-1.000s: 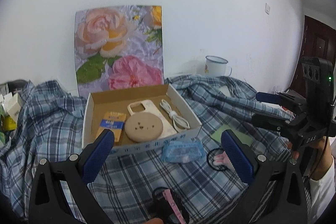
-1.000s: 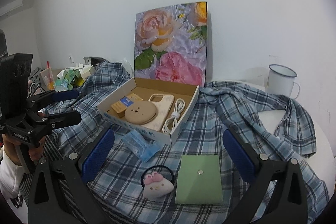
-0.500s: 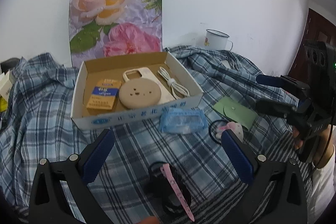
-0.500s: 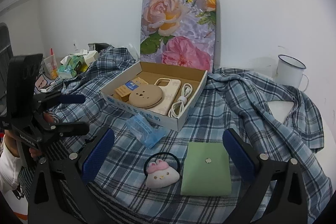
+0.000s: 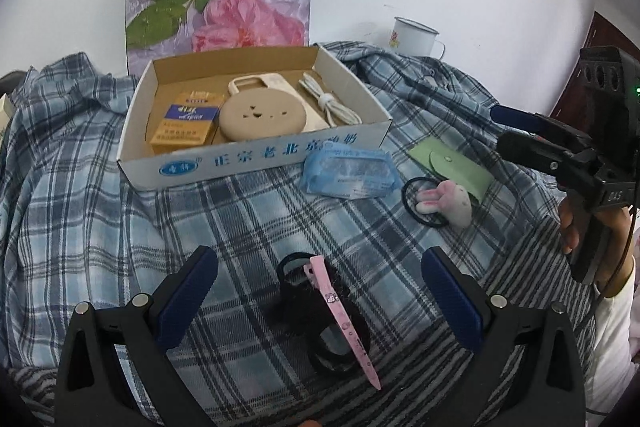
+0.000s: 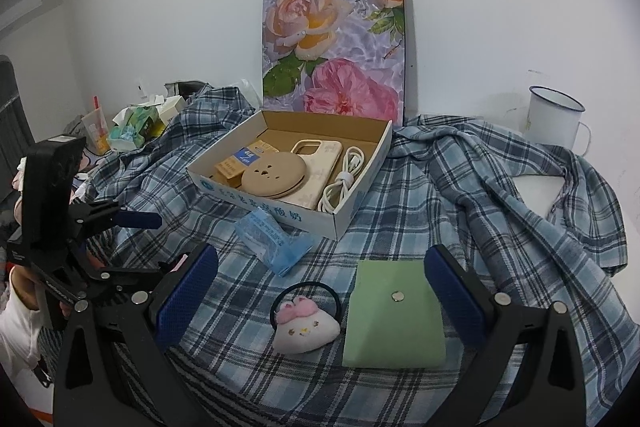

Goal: Organize soft objects
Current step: 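Grasp the pink hair clip with the left gripper while the right nears the green pouch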

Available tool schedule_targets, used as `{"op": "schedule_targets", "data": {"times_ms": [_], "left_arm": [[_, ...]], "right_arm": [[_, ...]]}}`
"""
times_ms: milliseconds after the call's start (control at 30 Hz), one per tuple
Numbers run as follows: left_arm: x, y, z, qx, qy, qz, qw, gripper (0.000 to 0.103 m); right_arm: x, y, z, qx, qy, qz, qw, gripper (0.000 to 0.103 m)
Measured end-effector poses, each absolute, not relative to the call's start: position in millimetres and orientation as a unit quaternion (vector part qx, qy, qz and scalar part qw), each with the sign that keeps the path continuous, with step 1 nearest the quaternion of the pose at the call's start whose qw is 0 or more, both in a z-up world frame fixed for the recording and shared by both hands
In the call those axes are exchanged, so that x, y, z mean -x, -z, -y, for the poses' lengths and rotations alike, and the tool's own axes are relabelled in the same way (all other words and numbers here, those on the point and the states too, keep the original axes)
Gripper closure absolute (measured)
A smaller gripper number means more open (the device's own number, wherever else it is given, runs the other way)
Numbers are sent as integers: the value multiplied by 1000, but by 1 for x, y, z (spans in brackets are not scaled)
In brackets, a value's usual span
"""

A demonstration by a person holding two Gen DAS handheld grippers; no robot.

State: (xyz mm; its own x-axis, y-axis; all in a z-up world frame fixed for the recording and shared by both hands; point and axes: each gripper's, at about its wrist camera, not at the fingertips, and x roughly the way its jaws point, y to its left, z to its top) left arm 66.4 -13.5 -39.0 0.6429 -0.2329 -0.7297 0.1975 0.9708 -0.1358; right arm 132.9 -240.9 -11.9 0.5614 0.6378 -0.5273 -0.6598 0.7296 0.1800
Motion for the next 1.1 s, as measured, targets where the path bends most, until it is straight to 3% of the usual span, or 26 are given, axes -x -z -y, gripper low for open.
{"op": "schedule_targets", "data": {"times_ms": [233, 433, 600, 833, 900, 1100], "left_arm": [[-68, 51, 19, 0, 106, -430, 897, 1], [-70, 55, 16, 8, 108, -439, 892, 20], [-73, 59, 18, 4, 103, -446, 889, 50], [-73, 64, 22, -9, 105, -454, 885, 60], [-73, 64, 20, -4, 106, -453, 885, 74], [-72, 61, 18, 12, 122, -446, 887, 80]], "right_arm": [[-136, 14, 244, 3, -374, -295, 879, 0], [-135, 15, 243, 5, -375, -297, 878, 0], [-137, 16, 242, 7, -375, -302, 876, 0], [-138, 16, 243, 3, -375, -301, 877, 0], [-138, 16, 244, 1, -375, -301, 877, 0], [-137, 14, 247, -4, -373, -300, 878, 0]]}}
